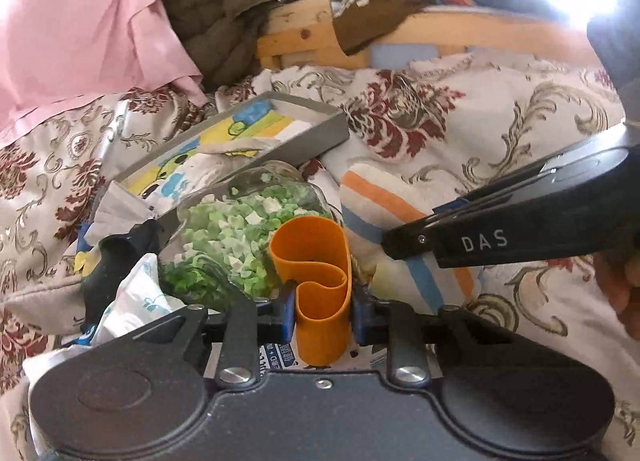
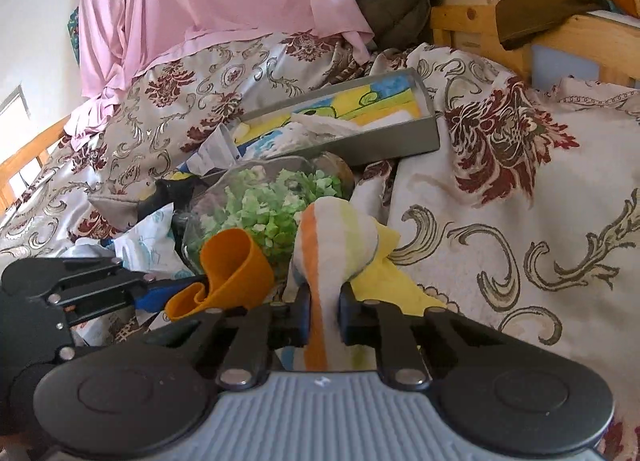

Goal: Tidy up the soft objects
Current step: 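Lift the orange cup and striped cloth and carry them toward the tray, then open both tools to drop the cup and striped cloth into the tray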

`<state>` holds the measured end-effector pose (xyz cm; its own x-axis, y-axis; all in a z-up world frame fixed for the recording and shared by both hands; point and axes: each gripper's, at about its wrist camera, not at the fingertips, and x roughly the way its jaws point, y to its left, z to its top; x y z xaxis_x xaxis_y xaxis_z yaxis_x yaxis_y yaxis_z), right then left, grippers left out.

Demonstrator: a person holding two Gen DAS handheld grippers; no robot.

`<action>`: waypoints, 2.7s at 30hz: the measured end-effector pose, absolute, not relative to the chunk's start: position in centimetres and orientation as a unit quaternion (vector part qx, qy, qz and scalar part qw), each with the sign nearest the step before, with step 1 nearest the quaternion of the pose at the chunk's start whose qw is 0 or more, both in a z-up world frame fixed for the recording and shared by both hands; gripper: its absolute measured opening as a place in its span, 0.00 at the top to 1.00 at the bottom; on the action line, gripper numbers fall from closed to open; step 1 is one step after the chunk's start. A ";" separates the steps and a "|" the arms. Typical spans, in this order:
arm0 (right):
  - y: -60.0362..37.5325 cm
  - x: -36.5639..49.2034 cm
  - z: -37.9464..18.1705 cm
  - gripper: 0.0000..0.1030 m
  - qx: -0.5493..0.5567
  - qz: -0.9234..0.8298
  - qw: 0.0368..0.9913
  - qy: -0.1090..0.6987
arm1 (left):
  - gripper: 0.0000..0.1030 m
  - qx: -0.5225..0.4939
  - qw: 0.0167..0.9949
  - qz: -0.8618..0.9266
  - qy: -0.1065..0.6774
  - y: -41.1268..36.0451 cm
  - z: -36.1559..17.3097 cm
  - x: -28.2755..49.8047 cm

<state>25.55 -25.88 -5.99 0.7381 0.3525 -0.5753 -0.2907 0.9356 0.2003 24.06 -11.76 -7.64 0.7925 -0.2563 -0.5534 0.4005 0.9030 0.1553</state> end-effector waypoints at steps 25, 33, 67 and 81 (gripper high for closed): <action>-27.5 31.2 0.3 0.86 0.137 0.157 0.970 0.124 | 0.72 0.003 0.973 -0.130 0.190 -8.3 -0.7 28.9; -27.4 41.0 -0.1 0.86 0.181 0.165 0.965 0.095 | 0.72 -0.019 0.978 -0.092 0.184 -5.5 0.9 38.6; -25.5 44.2 -3.0 0.25 0.091 0.104 0.972 0.189 | 0.42 -0.115 0.935 -0.114 0.317 -4.7 -3.6 49.1; -26.0 38.2 2.4 0.04 0.079 0.106 0.982 0.138 | 0.11 -0.148 0.960 -0.037 0.237 -1.5 1.0 40.3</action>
<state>38.24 -26.01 2.44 0.9392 0.2305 -0.2546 -0.1869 0.9650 0.1841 40.31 -1.53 0.99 0.8852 -0.1403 -0.4436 0.0001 0.9535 -0.3014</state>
